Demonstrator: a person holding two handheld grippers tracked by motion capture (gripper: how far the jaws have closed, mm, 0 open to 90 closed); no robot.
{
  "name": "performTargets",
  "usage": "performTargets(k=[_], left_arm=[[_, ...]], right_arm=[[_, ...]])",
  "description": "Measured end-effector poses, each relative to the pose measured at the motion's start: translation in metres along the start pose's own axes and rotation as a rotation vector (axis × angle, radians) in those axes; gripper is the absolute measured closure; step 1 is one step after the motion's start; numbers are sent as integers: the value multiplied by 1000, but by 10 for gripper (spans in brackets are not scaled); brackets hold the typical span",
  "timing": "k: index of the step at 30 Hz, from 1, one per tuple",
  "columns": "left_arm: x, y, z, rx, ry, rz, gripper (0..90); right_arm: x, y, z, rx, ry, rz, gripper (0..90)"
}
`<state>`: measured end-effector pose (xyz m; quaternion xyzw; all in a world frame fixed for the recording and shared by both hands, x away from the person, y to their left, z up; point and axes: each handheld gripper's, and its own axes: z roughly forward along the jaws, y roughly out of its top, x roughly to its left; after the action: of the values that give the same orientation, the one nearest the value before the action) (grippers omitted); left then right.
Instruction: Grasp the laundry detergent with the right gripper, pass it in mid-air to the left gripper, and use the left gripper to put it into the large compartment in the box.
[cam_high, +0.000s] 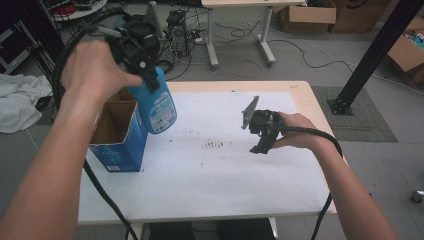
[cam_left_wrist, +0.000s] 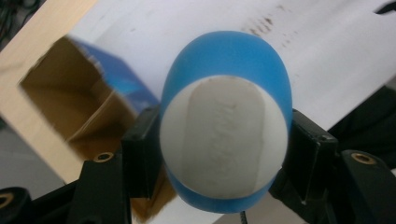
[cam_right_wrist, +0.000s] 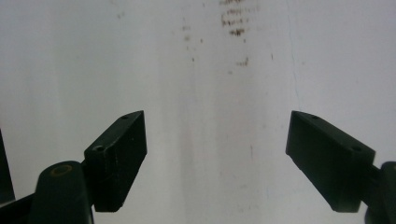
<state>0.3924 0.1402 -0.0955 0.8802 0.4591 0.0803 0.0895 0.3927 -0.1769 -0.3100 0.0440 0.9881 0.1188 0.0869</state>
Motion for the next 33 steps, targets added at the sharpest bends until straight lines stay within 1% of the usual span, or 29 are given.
performTargets(k=[1, 2, 3, 4, 5, 6, 7, 8, 9, 10, 11, 12, 13, 14, 16, 19, 20, 21, 23, 27, 33], left_arm=[[4, -1, -4, 3, 9, -29, 387], [9, -2, -7, 3, 17, -67, 387], [14, -3, -10, 6, 27, -96, 387], [18, -5, -13, 6, 38, -128, 387], [26, -8, -18, 10, 63, -181, 387], [26, -8, -18, 10, 63, -181, 387], [30, -10, -19, 9, 73, -208, 387], [37, -13, -22, 16, 95, -250, 387], [37, -13, -22, 16, 95, -250, 387], [45, -18, -24, 27, 117, -303, 387], [45, -18, -24, 27, 117, -303, 386], [48, -20, -24, 29, 125, -326, 386], [55, -23, -24, 40, 144, -375, 387], [55, -23, -24, 40, 144, -375, 387], [61, -27, -24, 50, 162, -415, 387], [68, -31, -23, 57, 165, -459, 387], [72, -34, -22, 56, 165, -485, 387], [72, -34, -22, 56, 165, -485, 387], [77, -38, -21, 62, 167, -503, 387], [84, -43, -17, 69, 171, -536, 386], [87, -47, -10, 67, 169, -557, 386]], right_arm=[[-1, -5, 0, 33, -9, -5, 202], [-1, -5, 0, 33, -9, -5, 202], [-2, -11, -1, 59, -19, -7, 205], [-2, -11, -1, 59, -19, -7, 205], [-4, -16, -3, 71, -25, 0, 205], [-4, -16, -3, 71, -25, 0, 205], [-4, -18, -4, 73, -25, 3, 205], [-5, -23, -7, 78, -31, 11, 208], [-5, -23, -7, 78, -31, 11, 208], [-6, -28, -11, 83, -38, 19, 210], [-6, -28, -11, 83, -38, 19, 210], [-6, -30, -12, 84, -41, 23, 212], [-7, -34, -16, 81, -41, 29, 214], [-7, -34, -16, 81, -41, 29, 214], [-7, -38, -19, 70, -45, 38, 214], [-8, -41, -22, 72, -49, 41, 217], [-8, -44, -23, 71, -47, 49, 217], [-8, -44, -23, 71, -47, 49, 217], [-8, -46, -24, 79, -49, 49, 218], [-9, -51, -26, 73, -47, 55, 220], [-9, -54, -26, 72, -50, 64, 220]])
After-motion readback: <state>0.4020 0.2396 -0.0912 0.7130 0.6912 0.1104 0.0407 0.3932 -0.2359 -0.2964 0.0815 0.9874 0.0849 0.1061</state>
